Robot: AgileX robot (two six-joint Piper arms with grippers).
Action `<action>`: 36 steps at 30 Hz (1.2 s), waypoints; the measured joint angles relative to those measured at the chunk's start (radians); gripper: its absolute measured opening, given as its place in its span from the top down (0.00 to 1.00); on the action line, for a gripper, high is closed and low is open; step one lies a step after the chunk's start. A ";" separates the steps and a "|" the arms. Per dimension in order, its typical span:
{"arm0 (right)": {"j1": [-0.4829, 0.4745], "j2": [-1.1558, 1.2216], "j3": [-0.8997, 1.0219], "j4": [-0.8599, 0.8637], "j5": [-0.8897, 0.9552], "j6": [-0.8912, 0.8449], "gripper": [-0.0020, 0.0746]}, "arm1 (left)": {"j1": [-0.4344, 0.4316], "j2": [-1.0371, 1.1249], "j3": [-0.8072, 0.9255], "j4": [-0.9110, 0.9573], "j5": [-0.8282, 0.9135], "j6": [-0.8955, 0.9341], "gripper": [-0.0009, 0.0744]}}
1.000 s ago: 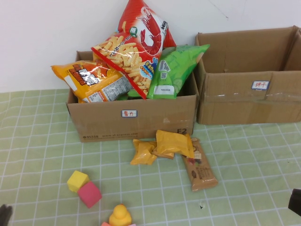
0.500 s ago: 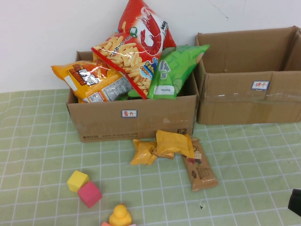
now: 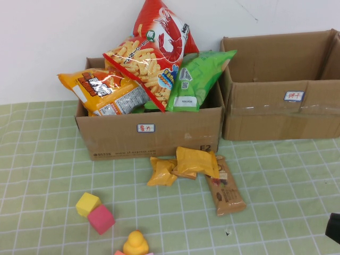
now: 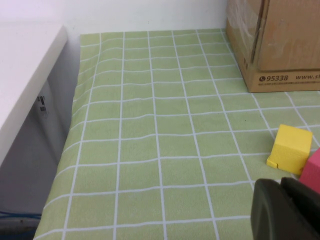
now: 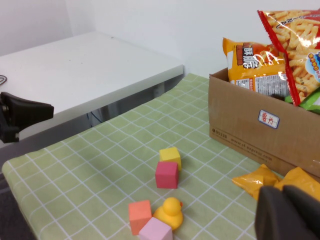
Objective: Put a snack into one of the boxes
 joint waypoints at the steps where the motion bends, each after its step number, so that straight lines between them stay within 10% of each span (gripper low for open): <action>1: 0.000 0.000 0.000 0.000 0.000 0.000 0.98 | 0.000 0.000 0.000 0.000 0.000 0.000 0.99; 22: -0.007 -0.026 0.000 -0.012 -0.021 -0.024 0.98 | 0.000 0.000 0.000 0.004 0.000 -0.003 0.99; 36: -0.308 -0.337 0.000 0.032 -0.374 -0.066 0.98 | 0.000 0.000 0.000 0.004 -0.002 -0.003 0.99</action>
